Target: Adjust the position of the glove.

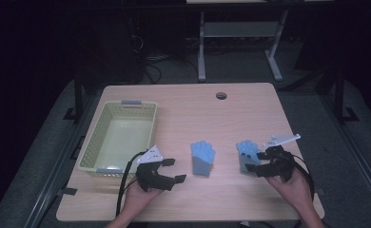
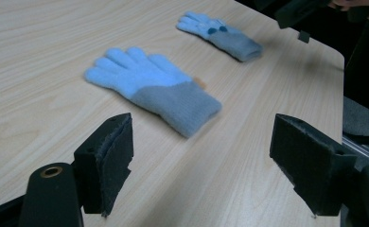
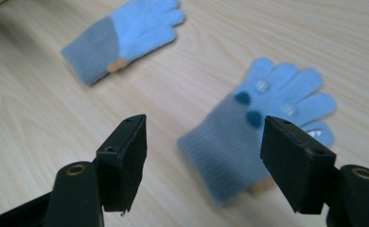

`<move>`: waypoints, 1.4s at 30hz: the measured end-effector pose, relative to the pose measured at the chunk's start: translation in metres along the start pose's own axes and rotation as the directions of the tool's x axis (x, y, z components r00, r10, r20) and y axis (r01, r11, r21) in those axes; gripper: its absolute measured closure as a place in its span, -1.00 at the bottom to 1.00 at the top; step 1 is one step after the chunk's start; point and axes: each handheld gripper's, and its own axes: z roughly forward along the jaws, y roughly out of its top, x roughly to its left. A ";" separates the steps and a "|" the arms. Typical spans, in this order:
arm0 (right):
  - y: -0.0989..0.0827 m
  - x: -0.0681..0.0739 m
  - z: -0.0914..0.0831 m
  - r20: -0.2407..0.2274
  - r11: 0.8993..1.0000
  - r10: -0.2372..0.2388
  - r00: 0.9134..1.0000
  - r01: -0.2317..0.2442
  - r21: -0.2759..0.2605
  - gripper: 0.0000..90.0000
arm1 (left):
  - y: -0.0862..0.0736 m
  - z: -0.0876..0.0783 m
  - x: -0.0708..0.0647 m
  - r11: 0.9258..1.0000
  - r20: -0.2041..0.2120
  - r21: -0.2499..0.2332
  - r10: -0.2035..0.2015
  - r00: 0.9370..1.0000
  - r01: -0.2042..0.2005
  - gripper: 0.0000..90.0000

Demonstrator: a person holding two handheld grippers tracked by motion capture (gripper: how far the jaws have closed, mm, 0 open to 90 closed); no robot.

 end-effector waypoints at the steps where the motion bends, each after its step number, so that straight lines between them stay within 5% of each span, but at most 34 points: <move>1: 0.003 -0.002 0.001 -0.003 1.000 0.002 1.000 -0.002 0.005 -0.25 | 0.000 0.000 -0.001 1.000 0.000 -0.008 0.000 1.000 0.000 -0.51; 18: 0.025 -0.028 0.024 0.037 0.994 0.010 0.999 -0.014 0.105 0.13 | 0.000 -0.001 -0.003 1.000 0.008 -0.001 0.016 1.000 -0.016 -0.51; 25: 0.026 -0.031 0.045 0.052 0.982 -0.003 0.999 -0.006 0.190 0.30 | 0.000 0.000 -0.001 1.000 0.018 -0.003 -0.003 1.000 0.003 -0.51; 28: 0.024 -0.030 0.054 0.076 0.968 -0.036 0.996 0.016 0.251 0.36 | 0.001 -0.002 0.001 0.999 0.031 -0.028 -0.032 0.999 0.033 -0.53; 42: 0.020 -0.028 0.059 0.078 0.970 -0.027 0.997 0.008 0.241 0.85 | -0.001 -0.003 0.003 0.999 0.030 -0.023 -0.034 0.999 0.035 -0.54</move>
